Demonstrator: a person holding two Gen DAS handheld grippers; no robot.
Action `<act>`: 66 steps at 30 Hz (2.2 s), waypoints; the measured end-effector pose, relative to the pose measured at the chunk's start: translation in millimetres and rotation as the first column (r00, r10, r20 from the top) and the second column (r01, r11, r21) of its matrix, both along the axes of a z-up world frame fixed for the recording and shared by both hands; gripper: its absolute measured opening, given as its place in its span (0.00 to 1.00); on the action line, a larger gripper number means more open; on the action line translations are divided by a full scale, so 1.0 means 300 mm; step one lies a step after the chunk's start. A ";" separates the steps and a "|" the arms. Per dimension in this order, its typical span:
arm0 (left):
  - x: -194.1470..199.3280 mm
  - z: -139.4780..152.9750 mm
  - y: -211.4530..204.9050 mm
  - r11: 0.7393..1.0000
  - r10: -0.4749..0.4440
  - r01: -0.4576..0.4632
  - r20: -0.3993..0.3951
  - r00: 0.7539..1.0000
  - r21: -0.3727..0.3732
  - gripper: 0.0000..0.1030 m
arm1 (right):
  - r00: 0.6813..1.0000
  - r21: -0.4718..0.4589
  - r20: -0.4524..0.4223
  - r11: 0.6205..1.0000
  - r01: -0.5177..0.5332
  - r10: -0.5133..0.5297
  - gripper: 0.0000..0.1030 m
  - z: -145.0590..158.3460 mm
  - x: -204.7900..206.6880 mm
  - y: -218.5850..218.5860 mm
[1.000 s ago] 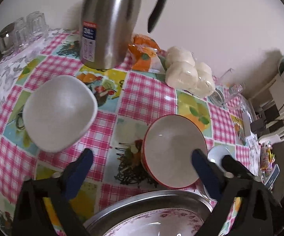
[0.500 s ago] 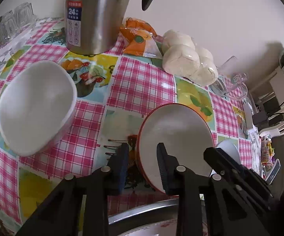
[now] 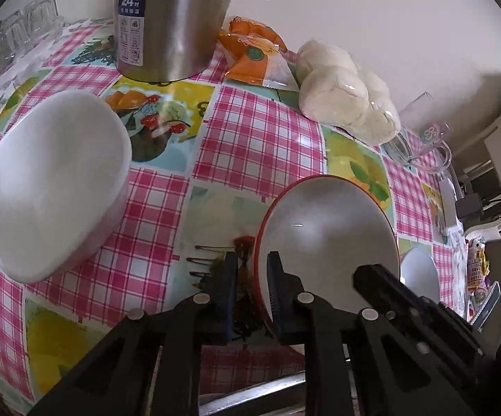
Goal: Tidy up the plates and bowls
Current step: 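Grasp the rim of the red-rimmed white bowl with the left gripper, then lift the red-rimmed bowl with the left gripper and carry it over the basin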
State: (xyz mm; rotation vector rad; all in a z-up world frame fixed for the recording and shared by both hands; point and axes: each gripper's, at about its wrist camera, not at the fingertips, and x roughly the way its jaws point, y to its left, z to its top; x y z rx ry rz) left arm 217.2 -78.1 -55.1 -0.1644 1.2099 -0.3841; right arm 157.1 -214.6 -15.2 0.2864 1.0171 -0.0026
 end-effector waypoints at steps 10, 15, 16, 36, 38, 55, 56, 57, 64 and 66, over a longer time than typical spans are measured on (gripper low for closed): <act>0.006 0.004 0.040 0.999 0.048 -0.047 -0.010 0.999 0.015 0.17 | 0.995 0.026 0.092 0.999 0.041 -0.044 0.11 0.085 -0.018 -0.060; 0.005 0.002 0.056 0.998 0.056 -0.056 -0.019 0.998 0.003 0.18 | 0.998 0.043 0.058 0.999 0.030 -0.033 0.12 0.053 -0.008 -0.050; 0.005 0.003 0.058 0.998 0.058 -0.058 -0.019 0.998 0.001 0.18 | 0.998 0.041 0.050 0.999 0.031 -0.033 0.13 0.045 -0.005 -0.047; 0.012 -0.010 0.068 0.997 0.073 -0.074 -0.040 0.997 -0.016 0.20 | 1.000 -0.030 0.006 0.999 0.029 -0.029 0.17 -0.002 0.006 -0.002; 0.011 -0.012 0.067 0.997 0.072 -0.073 -0.040 0.997 -0.015 0.20 | 0.999 -0.050 -0.011 0.998 0.039 -0.039 0.16 -0.008 0.011 0.001; 0.013 -0.013 0.051 0.999 0.031 -0.031 0.000 1.000 0.016 0.18 | 1.000 -0.047 -0.029 0.999 0.009 -0.010 0.16 -0.033 0.016 0.015; 0.013 -0.012 0.048 0.999 0.028 -0.029 0.004 1.000 0.016 0.18 | 1.000 -0.048 -0.026 0.999 0.009 -0.010 0.16 -0.031 0.015 0.015; 0.013 -0.009 0.047 1.000 0.025 -0.026 0.010 1.000 0.015 0.18 | 1.000 -0.049 -0.023 0.999 0.011 -0.012 0.16 -0.028 0.015 0.015; 0.006 0.034 0.037 1.000 0.002 -0.002 0.059 0.998 0.013 0.18 | 1.000 -0.050 0.011 0.998 0.024 -0.023 0.16 -0.004 0.008 0.005; 0.003 0.051 0.035 1.000 -0.002 0.001 0.072 0.997 0.015 0.18 | 1.000 -0.053 0.020 0.998 0.025 -0.024 0.16 0.010 0.006 0.003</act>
